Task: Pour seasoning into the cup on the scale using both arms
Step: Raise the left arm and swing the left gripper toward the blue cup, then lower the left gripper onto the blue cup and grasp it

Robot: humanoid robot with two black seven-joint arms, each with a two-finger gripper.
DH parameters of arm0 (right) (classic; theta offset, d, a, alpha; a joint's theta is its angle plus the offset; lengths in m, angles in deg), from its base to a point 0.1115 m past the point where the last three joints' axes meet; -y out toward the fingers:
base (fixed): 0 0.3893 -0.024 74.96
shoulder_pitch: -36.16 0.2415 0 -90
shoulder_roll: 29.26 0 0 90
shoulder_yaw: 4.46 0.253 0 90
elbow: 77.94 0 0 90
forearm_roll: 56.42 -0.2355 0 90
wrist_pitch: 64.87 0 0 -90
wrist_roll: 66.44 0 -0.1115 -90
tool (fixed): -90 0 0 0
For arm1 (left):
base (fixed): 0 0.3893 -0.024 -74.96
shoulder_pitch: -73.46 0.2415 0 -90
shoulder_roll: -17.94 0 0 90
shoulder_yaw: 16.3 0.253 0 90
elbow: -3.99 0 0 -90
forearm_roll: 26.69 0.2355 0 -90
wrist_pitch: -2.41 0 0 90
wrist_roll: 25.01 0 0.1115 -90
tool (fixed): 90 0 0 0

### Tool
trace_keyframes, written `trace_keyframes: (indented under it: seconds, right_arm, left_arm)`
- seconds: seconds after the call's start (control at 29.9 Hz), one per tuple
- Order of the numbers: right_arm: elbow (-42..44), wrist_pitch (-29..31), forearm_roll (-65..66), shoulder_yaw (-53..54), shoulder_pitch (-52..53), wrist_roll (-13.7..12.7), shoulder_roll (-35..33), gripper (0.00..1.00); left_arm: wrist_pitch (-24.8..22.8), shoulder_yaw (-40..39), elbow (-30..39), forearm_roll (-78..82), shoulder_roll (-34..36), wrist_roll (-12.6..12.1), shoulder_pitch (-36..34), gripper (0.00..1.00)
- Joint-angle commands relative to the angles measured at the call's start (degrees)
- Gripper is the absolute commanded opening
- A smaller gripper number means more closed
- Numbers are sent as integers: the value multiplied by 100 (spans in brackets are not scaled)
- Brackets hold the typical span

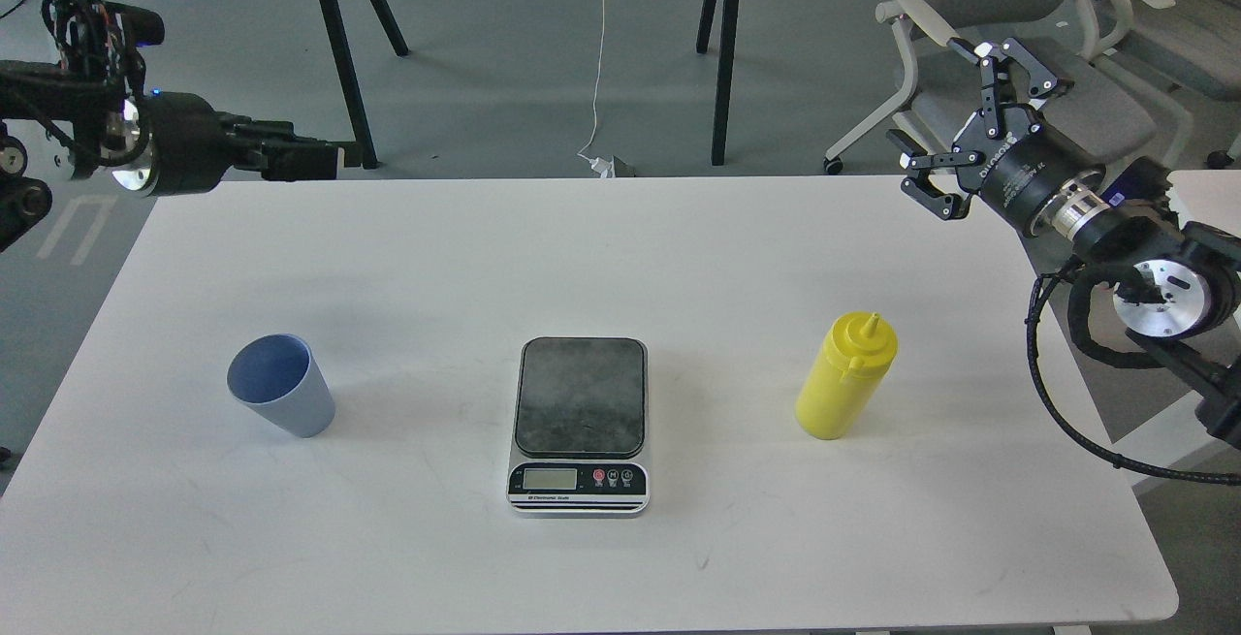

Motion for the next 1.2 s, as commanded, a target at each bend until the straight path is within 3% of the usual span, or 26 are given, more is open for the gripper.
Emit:
trace_keyframes:
  seconds: [0.0,0.17,0.43,1.17]
  right_arm:
    - [0,0,0,-3,-6,0,0,99]
    - [0,0,0,-11,-14,0,0,99]
    - [9,-9,0,-11,-23,9,9,99]
    - [26,-26,9,-20,-102,9,9,99]
  left_arm:
    - [502,531,91,820,241,-1,-47,100]
    - [1293,804,91,1771,338,-1,-3,100]
    - [1927,1463,100,1869,549,-1,6,99]
    - [1954,2175,249,1869,532,-1,199,98]
